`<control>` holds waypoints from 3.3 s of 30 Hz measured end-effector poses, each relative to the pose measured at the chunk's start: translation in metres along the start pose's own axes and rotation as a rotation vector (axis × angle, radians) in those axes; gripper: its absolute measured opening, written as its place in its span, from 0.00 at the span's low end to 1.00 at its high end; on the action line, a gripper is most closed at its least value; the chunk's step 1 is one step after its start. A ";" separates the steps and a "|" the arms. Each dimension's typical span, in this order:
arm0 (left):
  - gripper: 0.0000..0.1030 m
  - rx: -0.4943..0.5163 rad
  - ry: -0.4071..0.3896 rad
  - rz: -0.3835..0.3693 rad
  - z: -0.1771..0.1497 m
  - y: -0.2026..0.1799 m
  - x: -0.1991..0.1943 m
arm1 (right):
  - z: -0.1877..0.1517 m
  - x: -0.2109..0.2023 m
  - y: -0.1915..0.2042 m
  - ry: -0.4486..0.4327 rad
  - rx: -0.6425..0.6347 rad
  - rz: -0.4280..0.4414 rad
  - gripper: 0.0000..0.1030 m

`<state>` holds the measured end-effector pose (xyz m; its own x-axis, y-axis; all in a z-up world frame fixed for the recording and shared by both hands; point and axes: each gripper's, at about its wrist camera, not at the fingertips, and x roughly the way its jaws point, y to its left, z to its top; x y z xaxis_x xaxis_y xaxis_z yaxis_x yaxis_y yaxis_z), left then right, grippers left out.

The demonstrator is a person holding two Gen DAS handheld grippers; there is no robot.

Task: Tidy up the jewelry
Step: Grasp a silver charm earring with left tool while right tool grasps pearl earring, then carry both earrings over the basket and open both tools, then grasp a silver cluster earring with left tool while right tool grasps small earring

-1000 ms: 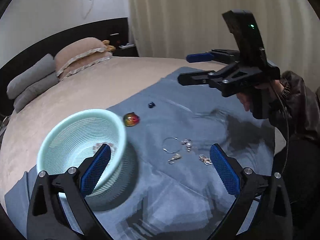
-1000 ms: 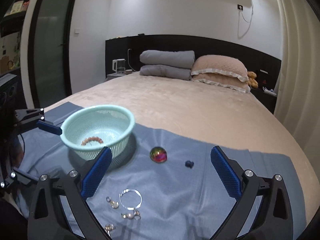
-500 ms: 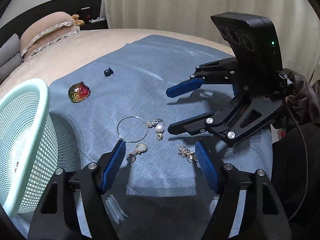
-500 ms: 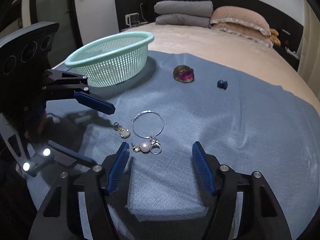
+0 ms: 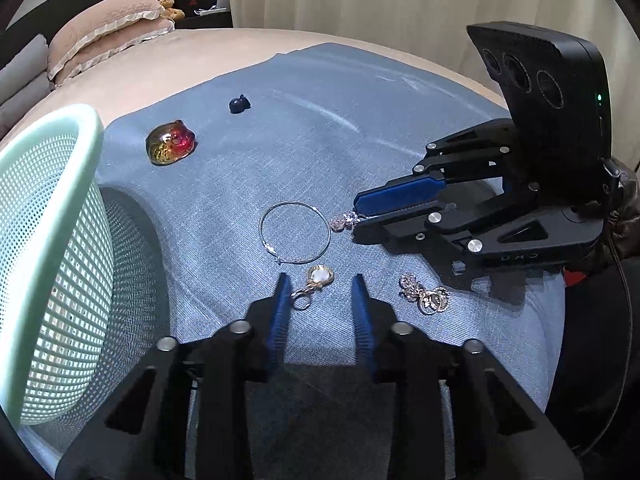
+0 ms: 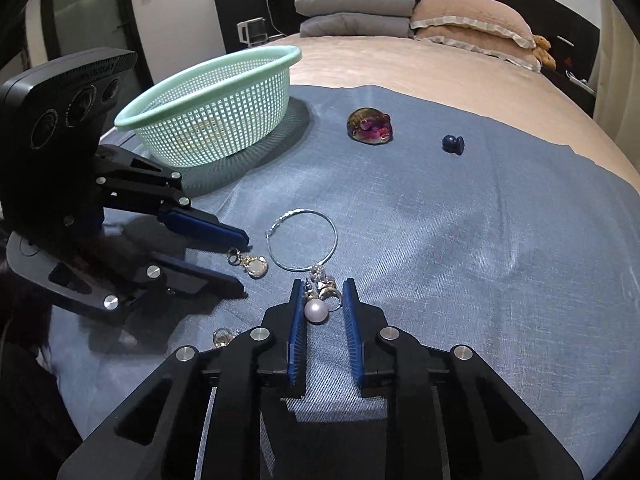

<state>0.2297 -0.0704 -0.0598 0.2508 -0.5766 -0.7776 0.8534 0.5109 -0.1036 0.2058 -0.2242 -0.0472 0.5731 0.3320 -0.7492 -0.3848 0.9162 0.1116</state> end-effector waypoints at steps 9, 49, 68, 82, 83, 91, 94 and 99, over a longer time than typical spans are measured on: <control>0.02 -0.060 -0.001 -0.035 -0.006 0.003 -0.005 | -0.010 -0.020 -0.006 -0.012 0.022 -0.009 0.10; 0.02 -0.461 -0.342 0.482 0.006 0.062 -0.203 | 0.185 -0.067 0.104 -0.336 -0.119 0.080 0.11; 0.14 -0.684 -0.267 0.487 -0.028 0.113 -0.158 | 0.162 0.032 0.084 -0.113 0.104 0.074 0.14; 0.94 -0.191 -0.343 0.294 -0.035 0.031 -0.186 | 0.126 -0.045 0.031 -0.214 0.021 -0.044 0.87; 0.94 -0.161 -0.335 0.245 -0.034 0.024 -0.182 | 0.120 -0.048 0.027 -0.206 0.006 -0.048 0.87; 0.94 -0.019 -0.207 0.003 -0.021 -0.012 -0.115 | 0.052 -0.055 0.007 -0.109 -0.162 0.019 0.85; 0.88 0.058 -0.159 -0.030 -0.015 -0.030 -0.089 | 0.036 -0.046 0.002 -0.045 -0.174 0.038 0.85; 0.79 0.119 -0.068 -0.084 -0.011 -0.053 -0.051 | 0.022 -0.016 -0.008 0.056 -0.137 0.064 0.68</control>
<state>0.1668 -0.0614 -0.0217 0.2032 -0.6578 -0.7252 0.9198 0.3821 -0.0889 0.2162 -0.2319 -0.0218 0.5050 0.3719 -0.7789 -0.5165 0.8532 0.0725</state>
